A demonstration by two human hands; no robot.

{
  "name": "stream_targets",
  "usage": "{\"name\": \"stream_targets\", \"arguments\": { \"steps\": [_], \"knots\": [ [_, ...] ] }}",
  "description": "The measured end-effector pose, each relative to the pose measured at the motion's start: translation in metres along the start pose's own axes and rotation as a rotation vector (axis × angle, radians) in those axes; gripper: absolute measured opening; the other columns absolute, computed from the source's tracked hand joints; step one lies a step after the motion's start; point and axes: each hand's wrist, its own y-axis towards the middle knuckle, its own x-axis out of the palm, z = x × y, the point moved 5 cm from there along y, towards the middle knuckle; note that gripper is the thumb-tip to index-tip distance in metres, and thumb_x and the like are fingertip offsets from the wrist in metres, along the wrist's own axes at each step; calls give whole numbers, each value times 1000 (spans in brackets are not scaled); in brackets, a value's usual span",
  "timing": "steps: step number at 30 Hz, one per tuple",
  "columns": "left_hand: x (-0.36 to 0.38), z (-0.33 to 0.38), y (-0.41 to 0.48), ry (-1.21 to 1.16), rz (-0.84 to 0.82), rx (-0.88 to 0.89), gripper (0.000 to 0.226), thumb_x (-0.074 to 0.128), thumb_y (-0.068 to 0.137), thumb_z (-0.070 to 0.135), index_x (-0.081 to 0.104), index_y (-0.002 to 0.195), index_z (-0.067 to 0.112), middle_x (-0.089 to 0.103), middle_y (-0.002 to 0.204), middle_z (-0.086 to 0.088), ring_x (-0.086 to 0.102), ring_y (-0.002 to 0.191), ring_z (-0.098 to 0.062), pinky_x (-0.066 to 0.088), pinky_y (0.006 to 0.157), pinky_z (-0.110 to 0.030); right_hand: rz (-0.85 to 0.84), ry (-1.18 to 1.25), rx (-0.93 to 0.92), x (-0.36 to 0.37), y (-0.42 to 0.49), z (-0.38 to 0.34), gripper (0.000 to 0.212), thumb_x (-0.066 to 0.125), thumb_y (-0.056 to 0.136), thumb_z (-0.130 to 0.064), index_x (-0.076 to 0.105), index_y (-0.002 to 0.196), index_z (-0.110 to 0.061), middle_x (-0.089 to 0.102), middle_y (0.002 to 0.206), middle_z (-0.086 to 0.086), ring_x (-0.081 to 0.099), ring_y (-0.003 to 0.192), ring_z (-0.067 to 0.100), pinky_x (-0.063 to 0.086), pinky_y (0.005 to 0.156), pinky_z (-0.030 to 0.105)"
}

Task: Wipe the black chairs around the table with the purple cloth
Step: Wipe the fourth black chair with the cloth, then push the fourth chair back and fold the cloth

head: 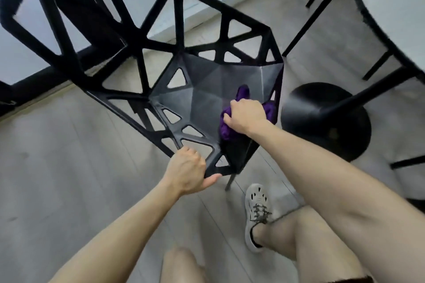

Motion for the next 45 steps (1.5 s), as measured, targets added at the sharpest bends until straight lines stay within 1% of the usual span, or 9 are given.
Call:
{"name": "stream_targets", "arguments": {
  "steps": [7, 12, 16, 21, 27, 34, 37, 40, 45],
  "knots": [
    [-101, -14, -52, -77, -125, 97, 54, 46, 102, 58, 65, 133, 18, 64, 135, -7, 57, 128, -30, 43, 110, -43, -89, 347, 243, -99, -103, 25, 42, 44, 106, -55, 52, 134, -24, 70, 109, 13, 67, 99, 40, 52, 81, 45],
    [-210, -68, -101, -86, -133, 132, 44, 48, 101, 54, 66, 129, 24, 66, 132, 1, 61, 125, -25, 46, 108, -41, -155, 692, 361, -190, -178, 10, 52, 27, 105, -74, 55, 136, -43, 69, 121, 10, 66, 111, 37, 53, 99, 48],
    [-266, -106, -104, -59, -133, 147, 41, 47, 99, 55, 69, 122, 28, 68, 122, 6, 64, 119, -22, 47, 104, -39, -205, 718, 397, -240, -209, 0, 85, 50, 69, -105, 64, 121, -39, 67, 111, -7, 64, 100, 21, 56, 87, 38],
    [-295, -158, -82, -47, -219, 147, 40, 46, 97, 53, 70, 125, 37, 69, 121, 12, 66, 114, -18, 50, 99, -36, -299, 603, 379, -251, -201, -4, 86, 79, 63, -84, 53, 131, -39, 63, 117, -6, 60, 99, 20, 53, 74, 32],
    [-317, -226, -44, 33, -236, 214, 38, 49, 102, 54, 69, 123, 29, 69, 117, 7, 65, 113, -20, 48, 102, -38, -288, 652, 533, -258, -170, -11, 86, 83, 64, -76, 49, 134, -37, 60, 120, -3, 62, 99, 20, 56, 70, 30],
    [-314, -329, 33, 44, -141, 384, 41, 44, 105, 54, 70, 124, 29, 71, 113, 8, 64, 114, -18, 42, 112, -39, -280, 603, 716, -267, -107, -51, 92, 76, 69, -78, 47, 147, -36, 61, 122, 1, 64, 108, 28, 58, 87, 40],
    [-317, -376, 72, 26, -132, 488, 40, 41, 107, 54, 71, 121, 31, 72, 111, 9, 65, 113, -19, 44, 110, -39, -307, 628, 832, -272, -75, -88, 99, 71, 74, -77, 34, 161, -48, 50, 143, 7, 63, 121, 35, 54, 103, 45],
    [-329, -419, 100, -55, -130, 535, 41, 39, 109, 51, 73, 121, 31, 73, 116, 7, 65, 115, -20, 46, 111, -42, -337, 659, 881, -289, -48, -137, 79, 73, 78, -59, 47, 152, -50, 23, 174, -3, 62, 131, 33, 54, 104, 41],
    [-349, -466, 107, -124, -171, 550, 36, 42, 106, 20, 72, 125, 26, 73, 125, 1, 63, 123, -25, 51, 108, -46, -423, 764, 866, -341, -16, -228, 56, 71, 77, -39, 64, 132, -42, 68, 133, -3, 64, 117, 26, 52, 89, 33]
  ]
}}
